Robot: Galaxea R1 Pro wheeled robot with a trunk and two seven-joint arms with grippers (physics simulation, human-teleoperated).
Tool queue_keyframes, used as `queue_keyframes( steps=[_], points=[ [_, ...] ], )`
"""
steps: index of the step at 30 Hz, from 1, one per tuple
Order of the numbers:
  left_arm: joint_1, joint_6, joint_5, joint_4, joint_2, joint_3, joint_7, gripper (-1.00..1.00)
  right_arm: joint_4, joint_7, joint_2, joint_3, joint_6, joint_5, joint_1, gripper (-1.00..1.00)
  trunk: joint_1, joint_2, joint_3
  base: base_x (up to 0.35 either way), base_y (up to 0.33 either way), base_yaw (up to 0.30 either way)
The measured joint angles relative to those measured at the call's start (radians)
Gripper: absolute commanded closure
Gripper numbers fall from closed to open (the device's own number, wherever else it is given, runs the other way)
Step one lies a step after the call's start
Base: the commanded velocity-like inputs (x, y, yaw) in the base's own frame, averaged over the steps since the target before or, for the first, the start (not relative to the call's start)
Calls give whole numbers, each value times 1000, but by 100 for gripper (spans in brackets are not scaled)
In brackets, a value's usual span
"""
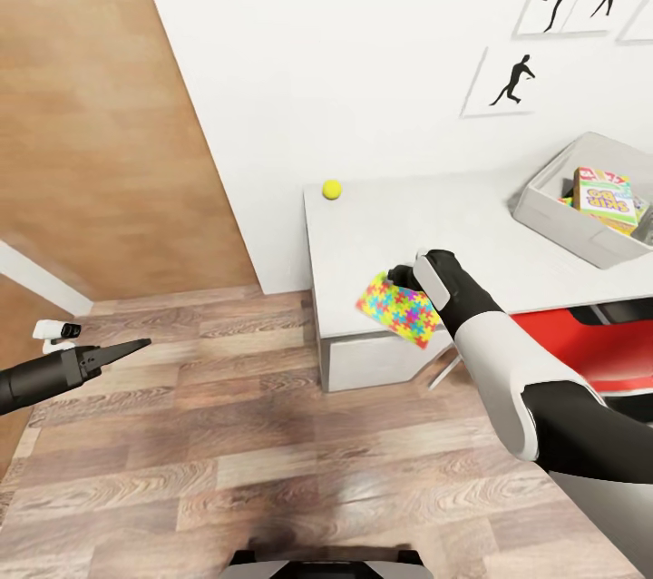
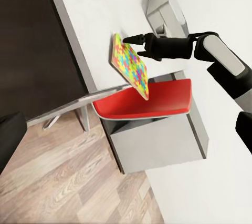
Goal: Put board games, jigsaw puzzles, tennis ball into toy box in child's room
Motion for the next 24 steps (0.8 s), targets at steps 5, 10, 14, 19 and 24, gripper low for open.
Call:
queue_keyframes(
  steps=[5,10,14,19,24],
  points=[
    [0,0,0,0,0,0,0,-100,0,0,-1,0,0,1,0,-100,0,0,0,-12,5,0],
    [0,0,-1,0,0,0,0,-100,-1,0,-1,-1,0,1,0,-100,0,0,0,-35,10,0],
    [0,0,0,0,0,0,0,-100,-2,-1,-1,-1,-2,0,0,-100,0,0,0,-99,41,0],
    [0,0,0,0,0,0,0,-100,-5,-2,0,-2,-22,-1,0,-100,0,0,0,-21,9,0],
    [0,0,0,0,0,0,0,-100,-6,-2,2,-3,-95,-2,0,-100,0,0,1,-2,1,-13]
  ],
)
